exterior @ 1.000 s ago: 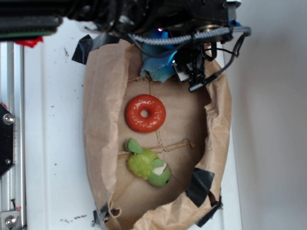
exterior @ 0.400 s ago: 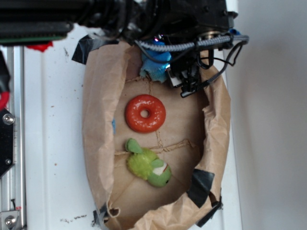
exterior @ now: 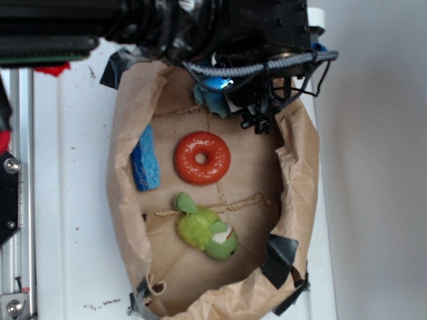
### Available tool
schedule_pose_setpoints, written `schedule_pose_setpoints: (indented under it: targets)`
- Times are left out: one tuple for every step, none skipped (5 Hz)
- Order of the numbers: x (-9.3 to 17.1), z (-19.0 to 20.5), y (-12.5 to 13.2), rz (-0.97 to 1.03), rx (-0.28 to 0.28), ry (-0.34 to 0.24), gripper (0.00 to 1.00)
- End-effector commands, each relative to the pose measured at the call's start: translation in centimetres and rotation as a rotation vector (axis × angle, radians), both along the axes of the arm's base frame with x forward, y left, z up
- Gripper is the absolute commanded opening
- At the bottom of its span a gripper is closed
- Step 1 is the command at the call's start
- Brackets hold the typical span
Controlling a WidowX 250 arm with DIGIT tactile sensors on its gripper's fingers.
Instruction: Grab the blue cloth.
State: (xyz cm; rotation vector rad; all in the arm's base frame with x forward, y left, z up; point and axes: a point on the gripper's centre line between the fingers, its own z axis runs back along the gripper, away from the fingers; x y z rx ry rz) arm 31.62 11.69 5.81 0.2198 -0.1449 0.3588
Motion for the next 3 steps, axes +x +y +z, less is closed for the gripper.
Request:
schedule_pose_setpoints:
  targets:
    - [-1.1, 5.2, -1.0, -0.031, -0.039, -0.108, 0.0]
    - [-2.5, 7.9, -1.9, -0.07, -0.11, -0.143, 0.0]
    - [-3.2, 8.9, -2.5, -0.104, -0.136, -0.148, 0.0]
